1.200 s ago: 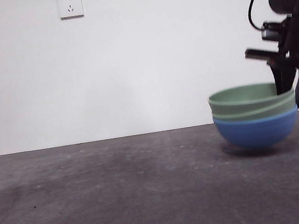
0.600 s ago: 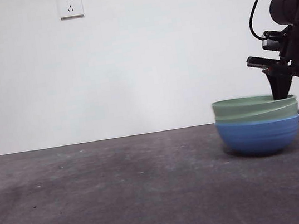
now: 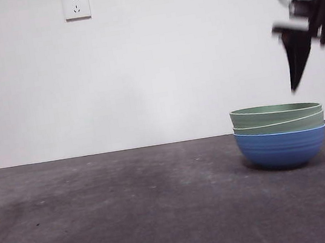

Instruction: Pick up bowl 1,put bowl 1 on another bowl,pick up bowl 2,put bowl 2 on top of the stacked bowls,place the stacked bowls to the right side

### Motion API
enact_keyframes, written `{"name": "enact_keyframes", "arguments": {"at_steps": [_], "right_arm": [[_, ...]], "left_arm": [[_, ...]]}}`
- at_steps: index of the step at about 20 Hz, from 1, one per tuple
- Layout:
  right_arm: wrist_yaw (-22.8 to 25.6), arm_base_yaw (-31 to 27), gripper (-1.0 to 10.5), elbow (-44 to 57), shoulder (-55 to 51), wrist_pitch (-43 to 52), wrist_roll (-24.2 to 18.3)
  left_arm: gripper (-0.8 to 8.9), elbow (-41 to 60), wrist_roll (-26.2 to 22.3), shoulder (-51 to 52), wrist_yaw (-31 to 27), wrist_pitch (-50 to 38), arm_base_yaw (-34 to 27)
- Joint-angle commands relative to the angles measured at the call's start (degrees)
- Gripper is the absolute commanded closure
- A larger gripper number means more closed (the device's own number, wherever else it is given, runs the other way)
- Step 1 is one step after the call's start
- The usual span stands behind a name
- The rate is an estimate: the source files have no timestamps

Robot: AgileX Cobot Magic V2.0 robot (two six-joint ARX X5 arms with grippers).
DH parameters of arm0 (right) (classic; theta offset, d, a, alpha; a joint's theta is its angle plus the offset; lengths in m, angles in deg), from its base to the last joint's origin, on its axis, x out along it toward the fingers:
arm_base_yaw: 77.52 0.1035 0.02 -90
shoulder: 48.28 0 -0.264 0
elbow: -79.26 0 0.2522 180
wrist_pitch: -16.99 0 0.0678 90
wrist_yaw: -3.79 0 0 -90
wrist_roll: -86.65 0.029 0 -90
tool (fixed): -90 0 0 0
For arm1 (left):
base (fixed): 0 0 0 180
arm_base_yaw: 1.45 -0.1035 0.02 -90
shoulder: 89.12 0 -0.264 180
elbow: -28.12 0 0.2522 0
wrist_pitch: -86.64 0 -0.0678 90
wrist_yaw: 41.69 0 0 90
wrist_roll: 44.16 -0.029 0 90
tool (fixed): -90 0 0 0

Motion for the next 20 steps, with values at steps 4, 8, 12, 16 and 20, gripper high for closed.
{"name": "enact_keyframes", "arguments": {"at_steps": [4, 8, 12, 16, 20], "right_arm": [[-0.1, 4.3, 6.0, -0.1, -15.4, -12.5, -2.1], [0.1, 10.5, 6.0, -0.1, -25.1, -20.0, -2.6], [0.3, 14.4, 6.5, -0.1, -30.3, -25.9, -2.7], [0.4, 15.6, 9.6, -0.1, -30.8, -31.3, -8.2], [0.3, 15.5, 9.5, -0.1, -30.8, -29.7, -8.0]], "left_arm": [[4.14, 0.3, -2.3, 0.0, 0.0, -0.3, 0.0], [4.15, 0.3, -3.2, 0.0, 0.4, 0.3, 0.0], [4.60, 0.3, -3.7, 0.0, 0.4, 2.9, 0.0], [8.19, 0.3, -3.8, 0.0, 0.4, 3.6, 0.0], [8.17, 0.3, -3.9, 0.0, 0.3, 3.4, 0.0]]}}
